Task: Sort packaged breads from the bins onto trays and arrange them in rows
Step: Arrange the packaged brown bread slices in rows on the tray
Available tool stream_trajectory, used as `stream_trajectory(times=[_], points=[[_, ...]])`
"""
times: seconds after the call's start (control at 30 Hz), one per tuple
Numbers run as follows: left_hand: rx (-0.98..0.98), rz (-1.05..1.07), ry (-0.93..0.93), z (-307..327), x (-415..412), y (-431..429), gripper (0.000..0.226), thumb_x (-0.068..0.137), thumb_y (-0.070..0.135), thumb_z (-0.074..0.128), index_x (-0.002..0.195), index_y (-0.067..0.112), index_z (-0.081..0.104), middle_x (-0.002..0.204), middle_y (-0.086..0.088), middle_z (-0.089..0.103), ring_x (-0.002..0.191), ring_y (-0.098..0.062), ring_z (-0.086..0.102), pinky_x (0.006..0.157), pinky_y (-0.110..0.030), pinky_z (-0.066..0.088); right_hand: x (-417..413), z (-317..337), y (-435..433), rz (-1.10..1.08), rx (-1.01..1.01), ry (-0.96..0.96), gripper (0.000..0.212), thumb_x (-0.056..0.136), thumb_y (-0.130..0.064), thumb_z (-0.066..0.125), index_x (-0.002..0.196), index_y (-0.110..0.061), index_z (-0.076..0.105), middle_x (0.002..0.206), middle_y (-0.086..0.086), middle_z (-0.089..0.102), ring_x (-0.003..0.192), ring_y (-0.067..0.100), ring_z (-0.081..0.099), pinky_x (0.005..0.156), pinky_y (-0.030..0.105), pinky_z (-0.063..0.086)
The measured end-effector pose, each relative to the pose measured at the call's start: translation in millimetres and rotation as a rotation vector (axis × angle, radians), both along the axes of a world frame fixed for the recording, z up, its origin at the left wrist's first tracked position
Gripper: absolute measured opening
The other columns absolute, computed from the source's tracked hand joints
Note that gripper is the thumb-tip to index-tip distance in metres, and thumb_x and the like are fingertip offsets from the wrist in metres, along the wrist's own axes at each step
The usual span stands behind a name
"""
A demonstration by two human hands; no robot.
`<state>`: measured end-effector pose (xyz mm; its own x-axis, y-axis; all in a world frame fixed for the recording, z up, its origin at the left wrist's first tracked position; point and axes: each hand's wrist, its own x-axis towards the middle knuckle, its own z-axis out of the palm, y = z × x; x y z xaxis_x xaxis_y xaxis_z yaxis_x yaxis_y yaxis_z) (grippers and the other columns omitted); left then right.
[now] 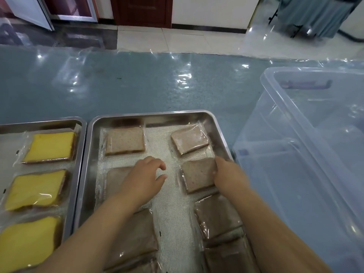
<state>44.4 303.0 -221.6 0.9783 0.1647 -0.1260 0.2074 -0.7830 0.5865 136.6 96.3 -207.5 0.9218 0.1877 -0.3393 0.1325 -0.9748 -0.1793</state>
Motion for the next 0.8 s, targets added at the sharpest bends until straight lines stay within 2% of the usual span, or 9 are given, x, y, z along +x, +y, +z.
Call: stream_trajectory(times=[0.1, 0.2, 0.3, 0.37, 0.5, 0.57, 0.67, 0.8], points=[[-0.017, 0.038, 0.006, -5, 2, 13, 0.018, 0.089, 0.035, 0.059, 0.106, 0.032, 0.055, 0.109, 0.014, 0.048, 0.099, -0.010, 0.047, 0.084, -0.027, 0.041, 0, 3, 15, 0.028, -0.038, -0.119, 0.034, 0.092, -0.024, 0.049, 0.126, -0.022, 0.051, 0.129, 0.003, 0.051, 0.117, 0.027, 0.050, 0.087, 0.036, 0.043], [0.011, 0.066, 0.006, -7, 10, 30, 0.020, 0.089, 0.035, 0.058, 0.109, 0.034, 0.054, 0.117, 0.014, 0.048, 0.110, -0.010, 0.046, 0.096, -0.036, 0.043, 13, 5, 29, 0.040, 0.093, -0.178, 0.048, 0.091, -0.037, 0.055, 0.135, -0.021, 0.046, 0.134, 0.004, 0.048, 0.123, 0.027, 0.044, 0.094, 0.038, 0.041], [0.088, 0.098, -0.055, -7, 25, 46, 0.031, 0.090, 0.030, 0.058, 0.120, 0.025, 0.053, 0.125, 0.006, 0.046, 0.119, -0.014, 0.037, 0.102, -0.032, 0.035, 33, 5, 43, 0.064, 0.165, -0.132, 0.067, 0.085, -0.050, 0.061, 0.141, -0.023, 0.036, 0.142, 0.006, 0.038, 0.129, 0.027, 0.034, 0.102, 0.040, 0.036], [0.181, 0.137, -0.053, -6, 34, 55, 0.039, 0.089, 0.029, 0.058, 0.127, 0.024, 0.050, 0.132, 0.003, 0.041, 0.125, -0.019, 0.029, 0.105, -0.035, 0.029, 45, 3, 51, 0.124, 0.127, -0.077, 0.079, 0.080, -0.058, 0.061, 0.145, -0.026, 0.028, 0.148, 0.010, 0.029, 0.134, 0.031, 0.027, 0.108, 0.044, 0.032], [0.291, 0.152, 0.079, -11, 46, 75, 0.063, 0.084, 0.041, 0.060, 0.140, 0.033, 0.032, 0.151, 0.000, 0.021, 0.138, -0.031, 0.010, 0.114, -0.050, 0.013, 61, -6, 65, 0.223, 0.011, 0.049, 0.089, 0.076, -0.073, 0.054, 0.148, -0.037, 0.014, 0.159, 0.015, 0.002, 0.143, 0.044, 0.004, 0.113, 0.057, 0.015], [0.306, 0.132, 0.147, -14, 47, 85, 0.074, 0.082, 0.048, 0.060, 0.144, 0.036, 0.023, 0.155, 0.001, 0.010, 0.141, -0.033, 0.003, 0.114, -0.053, 0.009, 64, -12, 70, 0.219, -0.025, 0.070, 0.090, 0.075, -0.076, 0.052, 0.147, -0.041, 0.010, 0.159, 0.017, -0.003, 0.143, 0.045, 0.003, 0.112, 0.059, 0.011], [0.272, 0.103, 0.190, -18, 46, 94, 0.078, 0.082, 0.046, 0.063, 0.147, 0.039, 0.019, 0.157, 0.000, -0.004, 0.142, -0.034, -0.006, 0.114, -0.054, 0.009, 64, -16, 76, 0.189, -0.036, 0.039, 0.085, 0.076, -0.070, 0.056, 0.145, -0.040, 0.016, 0.158, 0.017, 0.006, 0.140, 0.044, 0.014, 0.110, 0.060, 0.015], [0.242, 0.111, 0.198, -20, 46, 100, 0.080, 0.082, 0.046, 0.065, 0.147, 0.039, 0.018, 0.155, -0.002, -0.017, 0.141, -0.035, -0.015, 0.114, -0.054, 0.006, 62, -15, 80, 0.138, 0.013, -0.061, 0.065, 0.074, -0.064, 0.057, 0.131, -0.039, 0.037, 0.149, 0.012, 0.026, 0.132, 0.036, 0.028, 0.103, 0.055, 0.026]])
